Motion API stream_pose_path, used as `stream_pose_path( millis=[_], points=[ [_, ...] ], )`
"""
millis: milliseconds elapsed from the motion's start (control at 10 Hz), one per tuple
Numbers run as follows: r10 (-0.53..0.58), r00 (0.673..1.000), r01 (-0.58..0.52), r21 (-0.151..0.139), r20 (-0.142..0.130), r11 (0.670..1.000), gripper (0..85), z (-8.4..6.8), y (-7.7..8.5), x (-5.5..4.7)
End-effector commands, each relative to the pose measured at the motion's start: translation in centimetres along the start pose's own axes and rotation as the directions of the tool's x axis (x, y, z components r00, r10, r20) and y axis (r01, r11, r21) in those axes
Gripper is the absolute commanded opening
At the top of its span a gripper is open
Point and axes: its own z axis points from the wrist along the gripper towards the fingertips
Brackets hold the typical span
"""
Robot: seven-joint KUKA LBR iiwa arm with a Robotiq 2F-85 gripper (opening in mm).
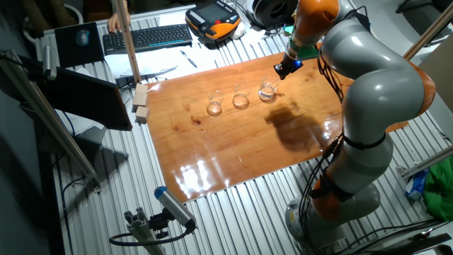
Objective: Stir the beaker with a glass rod
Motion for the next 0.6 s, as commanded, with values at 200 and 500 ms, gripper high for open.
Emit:
stream_pose_path(
  millis=[200,500],
  points=[
    [0.059,0.998,-0.058,0.010,-0.027,0.998,0.0,-0.01,0.01,0.00],
    [-0.004,1.000,0.005,0.046,-0.022,0.999,0.0,-0.01,0.01,0.00]
  ],
)
